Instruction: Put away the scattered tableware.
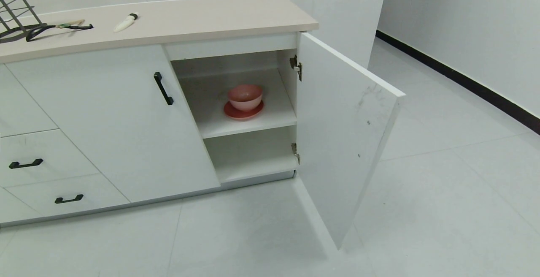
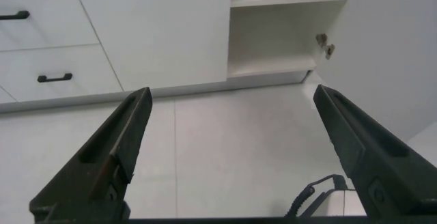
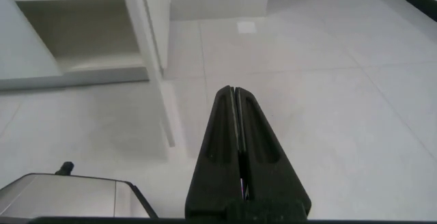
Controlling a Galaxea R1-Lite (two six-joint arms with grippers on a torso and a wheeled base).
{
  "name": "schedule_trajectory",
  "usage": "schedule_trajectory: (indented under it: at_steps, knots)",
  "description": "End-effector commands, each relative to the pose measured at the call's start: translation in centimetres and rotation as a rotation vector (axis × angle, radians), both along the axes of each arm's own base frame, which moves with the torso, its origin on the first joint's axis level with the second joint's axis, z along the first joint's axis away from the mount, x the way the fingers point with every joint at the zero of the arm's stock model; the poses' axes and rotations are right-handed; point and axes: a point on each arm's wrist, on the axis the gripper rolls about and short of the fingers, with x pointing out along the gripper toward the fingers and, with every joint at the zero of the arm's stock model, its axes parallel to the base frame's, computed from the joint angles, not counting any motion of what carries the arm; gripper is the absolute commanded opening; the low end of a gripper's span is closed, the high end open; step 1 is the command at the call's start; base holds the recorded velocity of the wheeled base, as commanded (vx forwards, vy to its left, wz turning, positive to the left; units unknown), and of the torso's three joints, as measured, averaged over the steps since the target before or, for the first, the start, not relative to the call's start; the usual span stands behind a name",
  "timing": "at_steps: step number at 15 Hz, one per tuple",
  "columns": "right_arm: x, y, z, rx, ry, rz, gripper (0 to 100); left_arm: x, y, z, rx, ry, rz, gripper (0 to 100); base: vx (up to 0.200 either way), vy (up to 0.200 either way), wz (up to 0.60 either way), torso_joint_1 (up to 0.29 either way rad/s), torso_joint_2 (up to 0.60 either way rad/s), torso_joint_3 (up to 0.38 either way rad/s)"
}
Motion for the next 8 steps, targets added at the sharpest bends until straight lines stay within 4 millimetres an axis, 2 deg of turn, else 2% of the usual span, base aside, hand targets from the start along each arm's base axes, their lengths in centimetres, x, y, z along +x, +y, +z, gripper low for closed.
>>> schedule_trajectory:
  at_steps: [1,5,6,8]
  knots:
    - [-0.1,0.0,1.0,-0.026,-0.089,-0.001,0,0.0,0.0,0.0,0.001,0.001,0.000,100,0.000,0.000,0.00,0.000,0.00,0.000]
    - [2.1,0.3,5.0,-0.072,0.024,0.123,0,0.0,0.0,0.0,-0.007,0.001,0.000,100,0.000,0.000,0.00,0.000,0.00,0.000]
    - [4.4,0.5,7.8,-0.121,0.001,0.196,0,0.0,0.0,0.0,-0.007,0.001,0.000,100,0.000,0.000,0.00,0.000,0.00,0.000]
    - [8.4,0.7,10.1,-0.135,-0.067,0.237,0,0.0,0.0,0.0,-0.007,0.001,0.000,100,0.000,0.000,0.00,0.000,0.00,0.000]
